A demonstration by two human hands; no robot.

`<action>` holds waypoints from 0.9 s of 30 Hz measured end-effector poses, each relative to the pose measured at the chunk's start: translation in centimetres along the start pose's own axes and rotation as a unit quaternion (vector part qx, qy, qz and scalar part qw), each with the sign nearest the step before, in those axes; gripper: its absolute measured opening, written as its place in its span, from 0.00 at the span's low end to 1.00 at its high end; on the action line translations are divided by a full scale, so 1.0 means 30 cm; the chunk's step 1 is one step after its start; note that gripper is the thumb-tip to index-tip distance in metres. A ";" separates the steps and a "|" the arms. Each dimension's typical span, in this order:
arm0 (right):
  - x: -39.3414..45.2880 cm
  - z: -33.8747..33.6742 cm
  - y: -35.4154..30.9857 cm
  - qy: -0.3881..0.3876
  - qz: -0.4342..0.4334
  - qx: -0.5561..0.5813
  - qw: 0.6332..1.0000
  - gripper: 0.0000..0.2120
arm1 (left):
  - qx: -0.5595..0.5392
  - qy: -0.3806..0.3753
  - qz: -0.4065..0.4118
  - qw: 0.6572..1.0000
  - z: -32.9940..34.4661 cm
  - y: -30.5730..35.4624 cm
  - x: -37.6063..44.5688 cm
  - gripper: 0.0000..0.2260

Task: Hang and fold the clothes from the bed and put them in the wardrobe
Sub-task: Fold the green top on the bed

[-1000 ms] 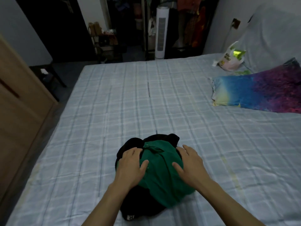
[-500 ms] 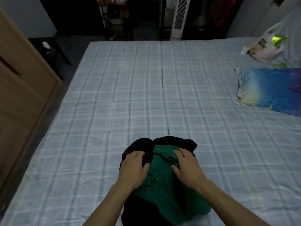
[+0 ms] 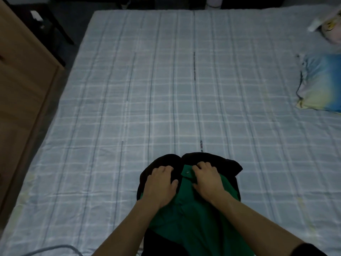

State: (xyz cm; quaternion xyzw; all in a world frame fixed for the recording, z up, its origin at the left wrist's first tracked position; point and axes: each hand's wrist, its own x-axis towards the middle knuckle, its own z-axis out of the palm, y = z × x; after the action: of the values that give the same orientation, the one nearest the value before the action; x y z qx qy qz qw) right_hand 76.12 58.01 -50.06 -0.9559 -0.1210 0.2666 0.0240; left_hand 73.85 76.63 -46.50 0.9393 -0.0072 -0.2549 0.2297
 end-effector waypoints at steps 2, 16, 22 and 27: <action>0.016 0.019 0.001 0.022 0.008 -0.008 1.000 0.19 | 0.001 -0.002 0.003 1.000 0.006 0.001 0.023 0.21; -0.134 -0.130 0.036 0.191 -0.043 0.281 0.939 0.06 | -0.079 0.079 0.065 0.992 -0.048 0.068 -0.023 0.18; -0.306 -0.268 0.026 0.250 -0.072 0.325 0.909 0.07 | -0.140 0.131 0.156 0.969 -0.175 0.152 -0.095 0.17; -0.467 -0.402 -0.007 0.327 -0.080 0.334 0.881 0.07 | -0.195 0.099 0.228 0.949 -0.292 0.214 -0.220 0.12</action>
State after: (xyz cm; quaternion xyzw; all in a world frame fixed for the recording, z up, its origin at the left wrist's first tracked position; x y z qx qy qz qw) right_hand 70.69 55.01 -32.64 -0.9112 -0.0863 -0.0394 0.4009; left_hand 73.00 75.49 -33.89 0.8701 -0.1485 -0.0975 0.4598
